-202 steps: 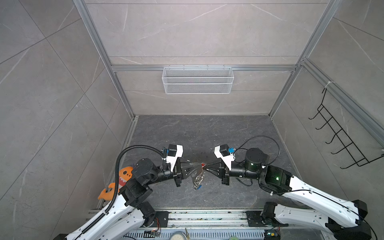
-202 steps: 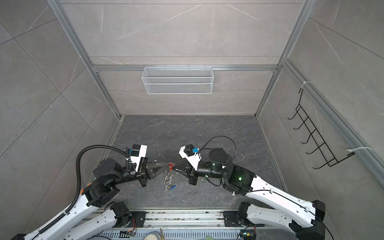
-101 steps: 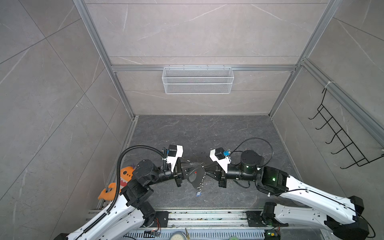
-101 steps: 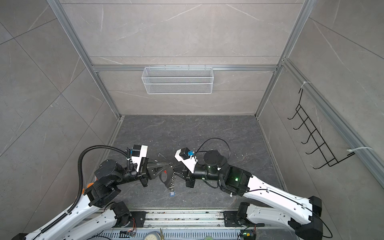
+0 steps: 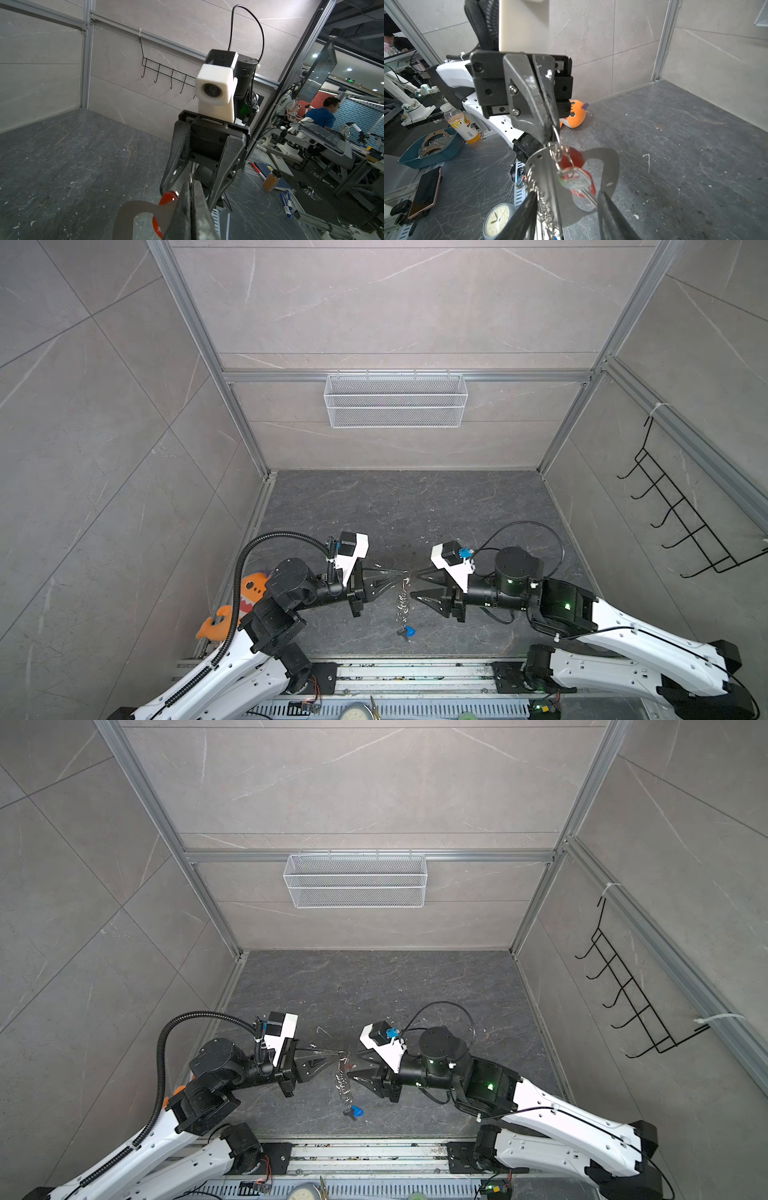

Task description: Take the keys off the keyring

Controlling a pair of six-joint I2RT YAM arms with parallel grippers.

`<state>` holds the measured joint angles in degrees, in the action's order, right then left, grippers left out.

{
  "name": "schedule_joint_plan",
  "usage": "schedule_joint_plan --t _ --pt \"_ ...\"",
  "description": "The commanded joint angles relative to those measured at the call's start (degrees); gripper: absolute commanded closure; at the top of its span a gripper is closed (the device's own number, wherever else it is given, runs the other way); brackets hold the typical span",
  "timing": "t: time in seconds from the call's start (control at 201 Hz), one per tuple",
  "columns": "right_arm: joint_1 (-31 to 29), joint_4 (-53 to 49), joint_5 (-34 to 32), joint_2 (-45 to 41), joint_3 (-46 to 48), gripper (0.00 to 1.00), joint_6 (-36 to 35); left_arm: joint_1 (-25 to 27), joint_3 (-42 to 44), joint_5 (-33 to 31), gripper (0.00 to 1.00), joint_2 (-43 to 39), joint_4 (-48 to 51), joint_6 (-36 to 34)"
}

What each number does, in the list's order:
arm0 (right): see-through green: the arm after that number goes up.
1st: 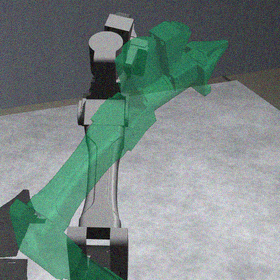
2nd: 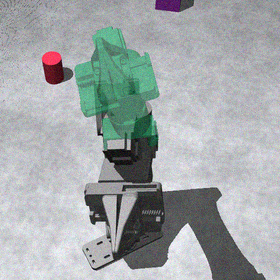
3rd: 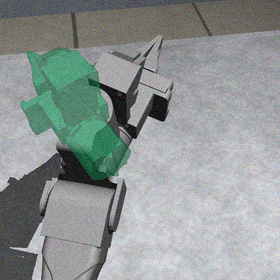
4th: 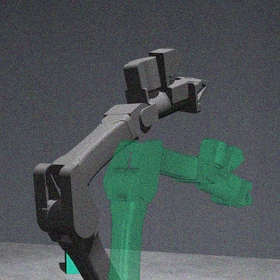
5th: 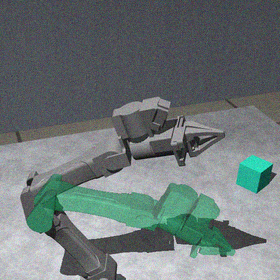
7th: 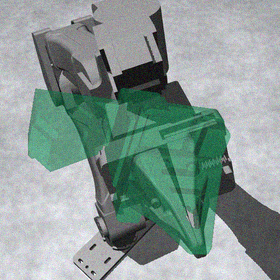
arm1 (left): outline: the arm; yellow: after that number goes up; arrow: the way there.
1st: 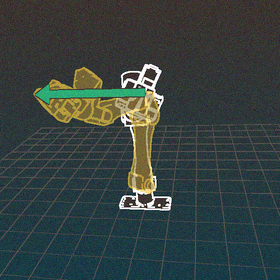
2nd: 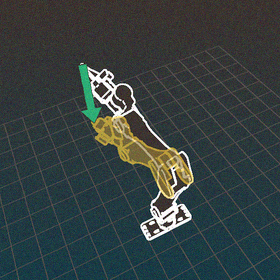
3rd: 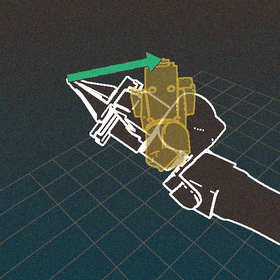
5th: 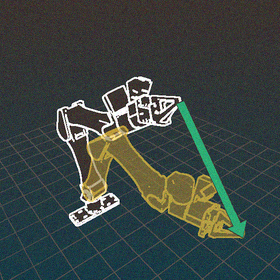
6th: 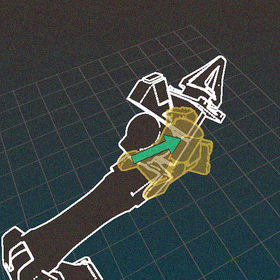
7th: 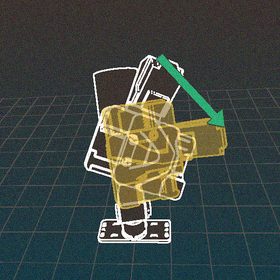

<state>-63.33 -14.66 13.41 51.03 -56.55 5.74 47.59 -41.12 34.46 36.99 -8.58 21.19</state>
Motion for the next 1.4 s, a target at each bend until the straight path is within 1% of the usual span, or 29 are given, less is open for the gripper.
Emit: schedule_joint_plan --t 0.0,0.12,0.244,0.409,0.563,0.613,0.772,0.897,1.081,1.305,1.4 --pt "-0.21 -2.06 -1.76 -3.78 0.2 0.49 -0.97 0.07 -2.21 1.37 1.0 -0.28 -1.0 -1.73" --pt "-0.21 -0.28 -1.73 -5.32 0.24 0.47 -1.61 0.11 -1.94 2.6 1.0 -0.03 -1.85 -1.75" --pt "-0.21 2.32 0.56 -3.35 -0.42 0.47 -2.05 0.1 -1.93 4.24 1.0 0.67 -2.8 -1.43" --pt "-0.23 5.14 4.46 -0.34 -1.16 0.53 -1.46 0.12 -1.85 6.33 1.0 1.33 -3.29 -1.25" --pt "-0.17 6.57 4.51 0.46 -0.84 0.54 -0.84 0.05 -1.34 7.23 1.0 1.5 -4.1 -1.17" --pt "-0.13 6.76 4.52 0.64 -0.7 0.56 -0.63 0.07 -1.33 7.7 1.0 1.57 -4.25 -1.2" --pt "0.52 6.99 6.92 1.27 -0.51 0.6 -0.03 0.09 -1.24 8.52 1.0 1.75 -4.6 -1.16" --pt "1.2 7.36 6.87 1.1 -0.14 0.61 0.5 0.1 -0.99 8.7 1.0 1.51 -4.91 -0.89" --pt "2.59 7.9 9.56 1.38 0.13 0.77 1.42 0.07 -0.62 8.13 1.0 1.23 -5.35 -0.58" --pt "2.77 8.17 11.66 2.39 0.04 0.85 2.13 0.09 -0.71 8.19 1.0 1.61 -5.82 -0.19" --pt "2.72 8.0 11.74 2.68 0.12 0.92 2.45 0.08 -0.8 8.07 1.0 1.63 -5.75 -0.18"
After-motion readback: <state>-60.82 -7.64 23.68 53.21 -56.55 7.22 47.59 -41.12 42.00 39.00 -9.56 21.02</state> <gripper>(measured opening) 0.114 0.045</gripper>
